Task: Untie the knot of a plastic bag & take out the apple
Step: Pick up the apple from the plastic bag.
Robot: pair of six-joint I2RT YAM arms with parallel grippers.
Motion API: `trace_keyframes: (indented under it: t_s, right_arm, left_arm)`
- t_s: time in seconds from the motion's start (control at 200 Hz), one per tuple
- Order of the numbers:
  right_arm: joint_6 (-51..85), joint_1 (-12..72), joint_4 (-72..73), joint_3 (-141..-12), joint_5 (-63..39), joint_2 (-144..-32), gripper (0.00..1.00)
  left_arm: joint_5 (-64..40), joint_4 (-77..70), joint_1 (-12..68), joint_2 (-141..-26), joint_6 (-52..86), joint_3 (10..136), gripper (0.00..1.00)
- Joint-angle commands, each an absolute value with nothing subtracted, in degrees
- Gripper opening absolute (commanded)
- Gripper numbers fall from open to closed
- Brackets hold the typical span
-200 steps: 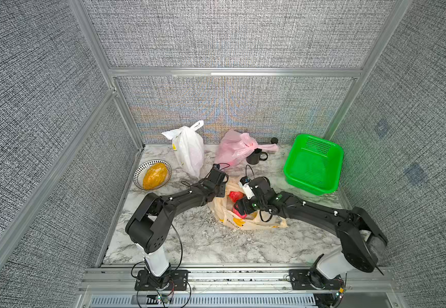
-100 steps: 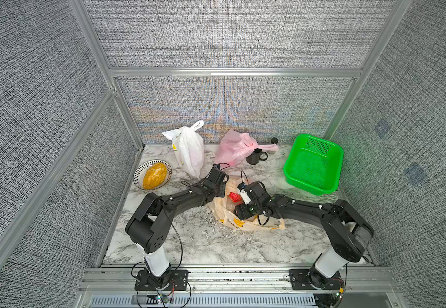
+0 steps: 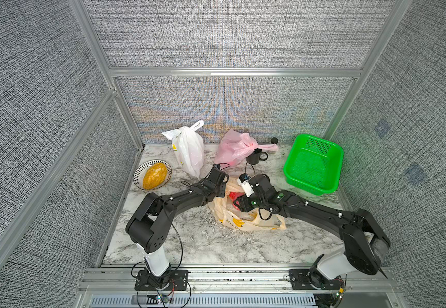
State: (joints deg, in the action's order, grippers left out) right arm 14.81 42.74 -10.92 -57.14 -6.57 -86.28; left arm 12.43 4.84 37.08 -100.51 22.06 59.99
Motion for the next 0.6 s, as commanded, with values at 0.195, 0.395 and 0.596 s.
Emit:
trace_keyframes:
  t_s: [0.195, 0.395, 0.596]
  right_arm:
    - [14.2, 36.9, -13.4, -62.7, -3.7, -79.5, 0.49]
    - [13.9, 21.7, -13.9, -66.2, -1.3, -79.1, 0.49]
    - [15.0, 10.1, -11.5, -65.7, 0.6, -81.1, 0.49]
  left_arm:
    - [12.4, 5.0, 37.2, -100.5, 21.6, 60.4, 0.48]
    - [12.1, 4.8, 37.3, -100.3, 21.5, 60.6, 0.48]
    - [11.4, 4.7, 37.3, -100.2, 21.4, 61.0, 0.48]
